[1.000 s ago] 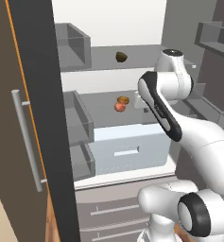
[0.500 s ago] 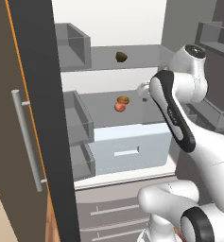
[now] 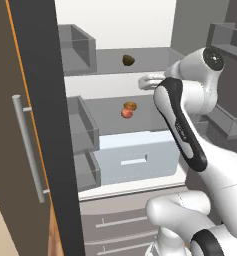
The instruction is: Pick up the peach and kiwi from the fridge and place one fruit on each plate on the dining counter.
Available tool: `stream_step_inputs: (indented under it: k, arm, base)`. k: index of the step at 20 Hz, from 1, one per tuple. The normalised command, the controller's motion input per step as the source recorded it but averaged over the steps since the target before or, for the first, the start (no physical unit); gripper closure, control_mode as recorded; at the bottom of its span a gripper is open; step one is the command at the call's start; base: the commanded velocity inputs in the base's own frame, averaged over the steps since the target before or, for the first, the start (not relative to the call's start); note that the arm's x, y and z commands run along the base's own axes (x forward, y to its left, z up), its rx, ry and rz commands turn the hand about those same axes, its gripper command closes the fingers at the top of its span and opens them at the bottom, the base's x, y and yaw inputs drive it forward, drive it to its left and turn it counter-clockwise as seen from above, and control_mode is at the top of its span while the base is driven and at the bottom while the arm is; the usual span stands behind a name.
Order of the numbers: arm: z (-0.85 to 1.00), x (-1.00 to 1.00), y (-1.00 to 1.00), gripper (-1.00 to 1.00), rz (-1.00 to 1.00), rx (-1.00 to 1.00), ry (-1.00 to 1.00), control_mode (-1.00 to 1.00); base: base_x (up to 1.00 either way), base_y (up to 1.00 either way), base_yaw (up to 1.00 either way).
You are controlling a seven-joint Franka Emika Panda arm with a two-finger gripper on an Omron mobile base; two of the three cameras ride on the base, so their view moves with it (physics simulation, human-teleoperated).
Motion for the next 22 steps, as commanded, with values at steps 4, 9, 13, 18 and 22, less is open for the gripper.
stream_step_inputs:
  k: [4, 9, 13, 18, 22]
  arm:
    - [0.75, 0.16, 0.19, -1.00, 0.00, 0.00, -0.05, -1.00]
    - [0.40, 0.33, 0.11, -1.00, -0.01, 0.00, 0.00, -1.00]
    - [0.02, 0.66, 0.03, -1.00, -0.03, 0.00, 0.05, -1.00]
    - [0.00, 0.69, 0.00, -1.00, -0.03, 0.00, 0.12, -1.00]
    - [0.03, 0.51, 0.00, -1.00, 0.00, 0.00, 0.02, -1.00]
  base:
    - [0.00, 0.00, 0.00]
    - [0.00, 0.00, 0.00]
    - [0.00, 0.00, 0.00]
    - [0.00, 0.00, 0.00]
    - [0.00, 0.00, 0.00]
